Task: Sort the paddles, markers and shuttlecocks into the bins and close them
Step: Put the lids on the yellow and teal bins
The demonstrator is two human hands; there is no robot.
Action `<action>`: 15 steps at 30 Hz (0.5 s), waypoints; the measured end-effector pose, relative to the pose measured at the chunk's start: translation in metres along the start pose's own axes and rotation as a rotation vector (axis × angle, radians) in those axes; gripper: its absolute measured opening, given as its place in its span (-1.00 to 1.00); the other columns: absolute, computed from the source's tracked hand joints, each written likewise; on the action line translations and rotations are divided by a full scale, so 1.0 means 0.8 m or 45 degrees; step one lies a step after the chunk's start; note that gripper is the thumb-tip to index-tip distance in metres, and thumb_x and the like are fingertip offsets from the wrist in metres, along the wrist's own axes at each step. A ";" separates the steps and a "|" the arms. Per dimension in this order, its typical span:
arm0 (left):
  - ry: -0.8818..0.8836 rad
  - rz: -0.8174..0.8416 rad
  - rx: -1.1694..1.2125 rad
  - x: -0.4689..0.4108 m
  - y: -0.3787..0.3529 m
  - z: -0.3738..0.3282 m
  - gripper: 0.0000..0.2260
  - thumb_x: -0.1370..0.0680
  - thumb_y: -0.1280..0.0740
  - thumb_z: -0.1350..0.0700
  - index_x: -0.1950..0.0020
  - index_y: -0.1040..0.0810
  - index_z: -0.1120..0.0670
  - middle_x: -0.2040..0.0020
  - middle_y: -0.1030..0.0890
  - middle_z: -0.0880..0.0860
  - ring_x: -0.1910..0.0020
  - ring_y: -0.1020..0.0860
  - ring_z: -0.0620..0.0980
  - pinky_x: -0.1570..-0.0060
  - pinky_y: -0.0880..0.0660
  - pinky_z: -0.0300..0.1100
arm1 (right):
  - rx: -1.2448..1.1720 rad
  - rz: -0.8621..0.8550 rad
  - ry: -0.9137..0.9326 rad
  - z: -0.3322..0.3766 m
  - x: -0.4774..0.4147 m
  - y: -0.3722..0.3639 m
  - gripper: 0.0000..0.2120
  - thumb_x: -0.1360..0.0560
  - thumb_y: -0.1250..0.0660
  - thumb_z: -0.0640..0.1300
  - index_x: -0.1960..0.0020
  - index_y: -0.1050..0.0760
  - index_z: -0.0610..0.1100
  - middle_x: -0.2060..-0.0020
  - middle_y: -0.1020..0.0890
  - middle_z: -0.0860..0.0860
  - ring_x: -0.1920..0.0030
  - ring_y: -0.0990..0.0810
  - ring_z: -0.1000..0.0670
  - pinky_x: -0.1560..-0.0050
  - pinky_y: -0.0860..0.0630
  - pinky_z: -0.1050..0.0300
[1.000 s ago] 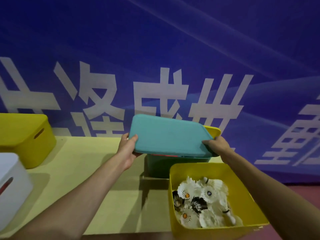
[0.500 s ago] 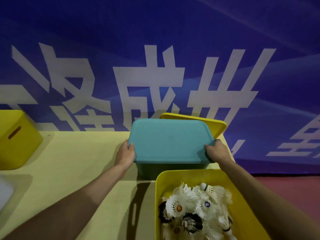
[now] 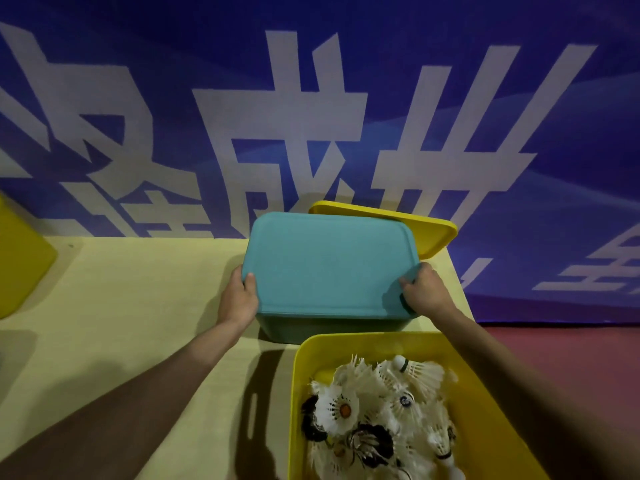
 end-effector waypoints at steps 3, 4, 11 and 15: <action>-0.010 0.025 -0.016 -0.009 0.001 0.004 -0.67 -0.67 -0.01 -0.03 -0.40 -0.29 0.03 -0.10 -0.52 0.04 0.03 -0.51 -0.04 0.31 -0.43 -0.22 | -0.030 -0.060 -0.005 -0.003 0.004 0.002 -0.58 -0.55 -0.21 -0.25 -0.39 -0.24 -0.23 -0.26 -0.47 -0.20 -0.26 -0.46 -0.23 -0.15 -0.49 -0.11; -0.019 0.032 -0.017 -0.011 0.000 0.006 -0.67 -0.67 -0.01 -0.03 -0.40 -0.29 0.02 -0.10 -0.52 0.05 0.04 -0.52 -0.05 0.32 -0.44 -0.24 | -0.036 -0.082 0.000 -0.004 0.004 0.002 -0.58 -0.55 -0.21 -0.26 -0.39 -0.24 -0.23 -0.27 -0.48 -0.20 -0.26 -0.46 -0.23 -0.15 -0.48 -0.11; -0.039 -0.026 -0.048 -0.015 -0.008 0.010 -0.69 -0.67 -0.01 -0.02 -0.35 -0.33 0.04 -0.07 -0.52 0.04 0.07 -0.48 -0.07 0.37 -0.34 -0.25 | -0.270 -0.207 -0.027 -0.007 0.012 0.012 -0.55 -0.56 -0.28 -0.19 -0.42 -0.26 -0.19 -0.32 -0.45 -0.15 -0.29 -0.45 -0.18 -0.19 -0.47 -0.09; -0.053 -0.025 -0.043 -0.020 -0.012 0.014 -0.68 -0.67 -0.02 -0.02 -0.36 -0.32 0.05 -0.12 -0.50 0.05 0.03 -0.49 -0.05 0.35 -0.36 -0.25 | -0.225 -0.167 -0.025 -0.015 0.008 0.007 -0.57 -0.58 -0.22 -0.23 -0.43 -0.25 -0.18 -0.35 -0.44 -0.13 -0.32 -0.43 -0.17 -0.22 -0.46 -0.11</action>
Point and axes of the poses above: each hand's wrist, its own x-axis away from the middle knuckle, its own y-axis out of the back of the hand, z = x × y, the point moved 4 cm from there along -x, towards the middle knuckle
